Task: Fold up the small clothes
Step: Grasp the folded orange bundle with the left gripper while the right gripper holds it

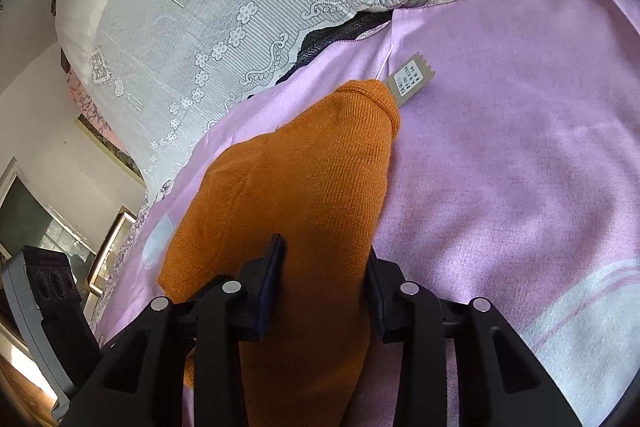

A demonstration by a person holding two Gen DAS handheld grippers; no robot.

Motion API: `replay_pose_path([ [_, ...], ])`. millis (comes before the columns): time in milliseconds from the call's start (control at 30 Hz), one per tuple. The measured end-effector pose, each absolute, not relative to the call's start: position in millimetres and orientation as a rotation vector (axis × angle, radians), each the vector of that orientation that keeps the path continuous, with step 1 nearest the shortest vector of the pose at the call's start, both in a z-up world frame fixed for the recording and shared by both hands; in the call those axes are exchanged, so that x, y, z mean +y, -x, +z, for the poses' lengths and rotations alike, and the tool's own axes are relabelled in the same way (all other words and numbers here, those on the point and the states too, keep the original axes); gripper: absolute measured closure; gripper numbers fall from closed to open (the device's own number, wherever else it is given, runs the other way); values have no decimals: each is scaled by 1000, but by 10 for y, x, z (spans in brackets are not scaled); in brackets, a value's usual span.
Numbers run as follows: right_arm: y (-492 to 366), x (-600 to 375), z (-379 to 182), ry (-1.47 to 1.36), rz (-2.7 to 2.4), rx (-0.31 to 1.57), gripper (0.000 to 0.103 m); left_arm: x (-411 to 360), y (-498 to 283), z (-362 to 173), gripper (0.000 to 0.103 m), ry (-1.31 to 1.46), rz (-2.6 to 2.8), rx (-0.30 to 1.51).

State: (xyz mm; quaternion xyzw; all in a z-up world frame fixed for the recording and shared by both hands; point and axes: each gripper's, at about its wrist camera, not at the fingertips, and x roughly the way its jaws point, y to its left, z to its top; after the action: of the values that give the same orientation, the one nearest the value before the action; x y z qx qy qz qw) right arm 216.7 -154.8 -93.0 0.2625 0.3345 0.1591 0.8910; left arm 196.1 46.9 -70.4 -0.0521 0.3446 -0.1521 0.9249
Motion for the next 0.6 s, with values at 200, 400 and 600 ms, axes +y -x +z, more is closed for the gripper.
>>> replay_pose_path([
  [200,-2120,-1547,-891,-519,315,675,68,501,-1931,-690,59,109,-321,692],
  [400,-1971,-1602,-842,-508,284,649,69,457,-1862,-656,63,117,-363,688],
  [600,-1719,-1687,-790,-485,234,627,70,330,-1723,-631,63,116,-419,696],
])
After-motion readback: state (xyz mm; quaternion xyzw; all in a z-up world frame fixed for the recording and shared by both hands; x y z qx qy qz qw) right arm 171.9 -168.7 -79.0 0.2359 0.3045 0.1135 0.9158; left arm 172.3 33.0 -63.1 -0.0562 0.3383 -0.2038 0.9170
